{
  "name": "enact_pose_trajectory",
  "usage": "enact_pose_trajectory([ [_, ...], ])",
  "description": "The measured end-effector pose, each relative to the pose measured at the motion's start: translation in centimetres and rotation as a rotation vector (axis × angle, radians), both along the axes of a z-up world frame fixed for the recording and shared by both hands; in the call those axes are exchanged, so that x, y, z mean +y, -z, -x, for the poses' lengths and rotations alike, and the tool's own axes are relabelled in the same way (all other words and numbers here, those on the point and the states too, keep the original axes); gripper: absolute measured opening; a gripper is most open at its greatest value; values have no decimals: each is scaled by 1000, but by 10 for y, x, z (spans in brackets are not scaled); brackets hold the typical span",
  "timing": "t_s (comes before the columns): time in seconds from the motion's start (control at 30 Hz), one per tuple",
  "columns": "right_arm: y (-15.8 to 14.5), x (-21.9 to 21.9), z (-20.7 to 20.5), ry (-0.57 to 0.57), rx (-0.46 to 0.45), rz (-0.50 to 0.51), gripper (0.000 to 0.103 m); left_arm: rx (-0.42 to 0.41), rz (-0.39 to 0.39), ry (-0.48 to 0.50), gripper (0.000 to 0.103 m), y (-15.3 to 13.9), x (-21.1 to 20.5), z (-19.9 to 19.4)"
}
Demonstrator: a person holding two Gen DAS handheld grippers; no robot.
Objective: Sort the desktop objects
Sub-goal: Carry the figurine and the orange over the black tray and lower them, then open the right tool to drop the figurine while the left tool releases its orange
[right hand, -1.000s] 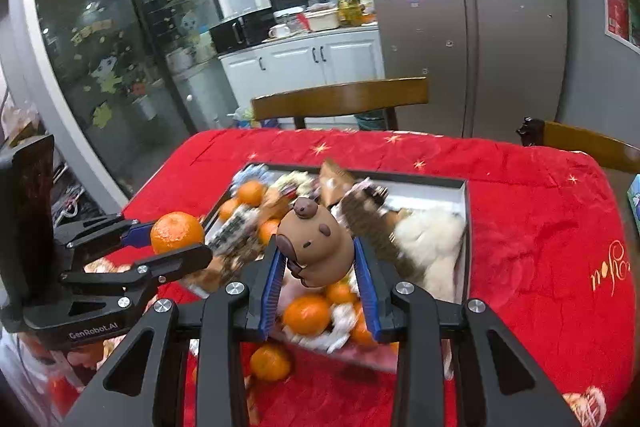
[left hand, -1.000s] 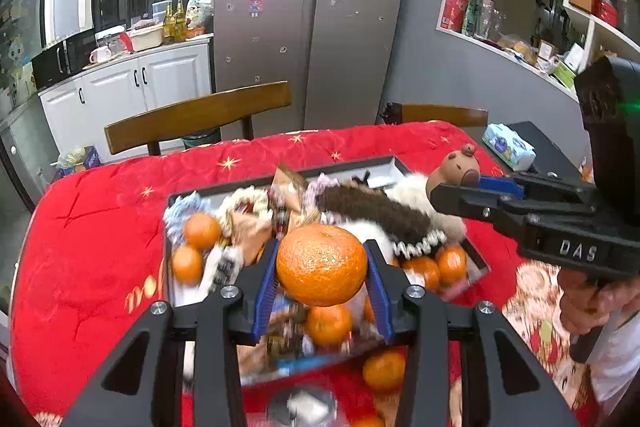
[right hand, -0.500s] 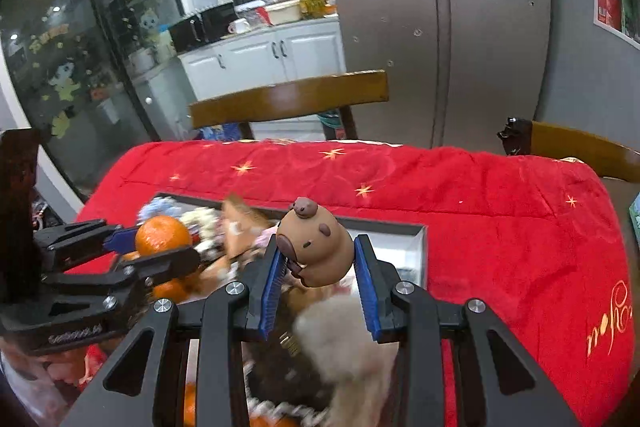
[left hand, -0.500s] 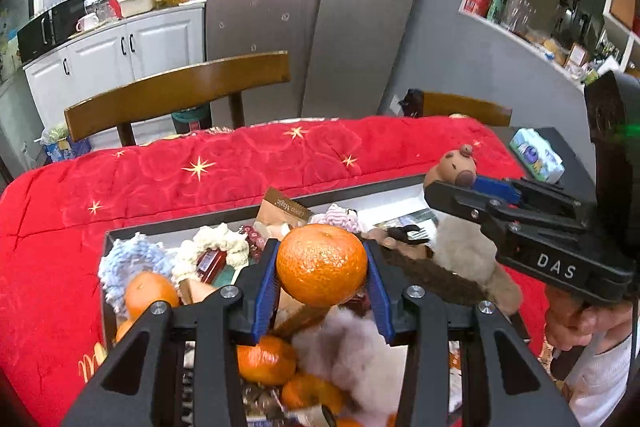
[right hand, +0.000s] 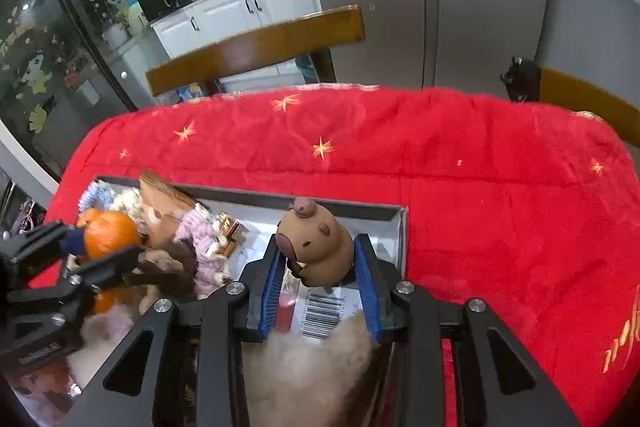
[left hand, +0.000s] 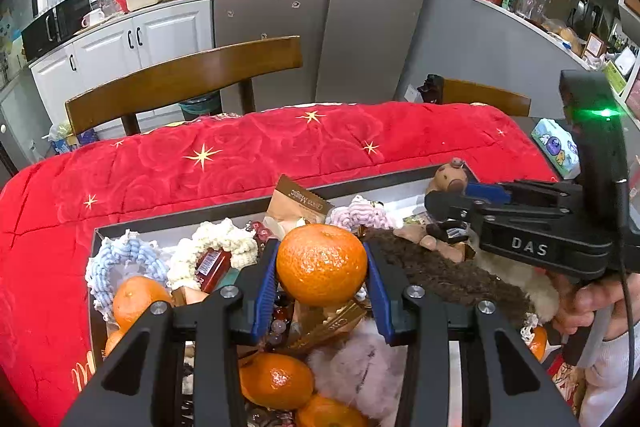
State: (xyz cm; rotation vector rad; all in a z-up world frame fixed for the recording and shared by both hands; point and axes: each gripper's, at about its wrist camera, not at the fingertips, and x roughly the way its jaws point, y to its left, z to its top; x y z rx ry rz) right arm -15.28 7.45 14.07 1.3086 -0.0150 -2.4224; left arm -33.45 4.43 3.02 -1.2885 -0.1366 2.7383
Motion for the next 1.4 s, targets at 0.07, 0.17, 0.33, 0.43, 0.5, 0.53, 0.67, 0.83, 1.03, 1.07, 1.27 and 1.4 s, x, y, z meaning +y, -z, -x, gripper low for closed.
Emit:
enact_pose_trajectory([
  [0.07, -3, 0, -3, -6, 8, -1, 33, 1, -1, -5, 42, 0, -1, 0],
  [0.17, -1, -2, -5, -6, 9, -7, 33, -1, -3, -9, 42, 0, -1, 0],
  [0.33, -2, 0, -5, -4, 10, 5, 33, -16, -25, -20, 42, 3, -7, 1],
  [0.43, -1, 0, -3, -4, 10, 7, 33, -22, -44, -30, 42, 4, -11, 2],
  [0.5, -1, 1, -3, -11, 9, 20, 33, -20, -42, -31, 42, 4, -10, 2],
  [0.53, -1, 2, -3, -14, 5, 32, 33, -22, -46, -28, 42, 4, -10, 2],
  [0.67, -1, 0, -3, -16, 3, 36, 33, -19, -32, -25, 42, 3, -8, 1],
  [0.83, 0, -2, -5, -27, -7, 48, 34, -21, -31, -20, 42, 4, -8, 1],
  [1.03, -4, 3, -6, -39, 10, 117, 38, -29, -14, -35, 42, 4, -8, 2],
  [1.07, -5, 3, -6, -44, 15, 124, 42, -33, -9, -39, 42, 4, -7, 3],
  [1.27, -19, 2, -12, -75, 85, 162, 78, -68, -34, -38, 97, 2, -12, 2],
  [1.4, -31, 5, -16, -101, 119, 208, 93, -44, -51, -25, 103, -10, -11, -5],
])
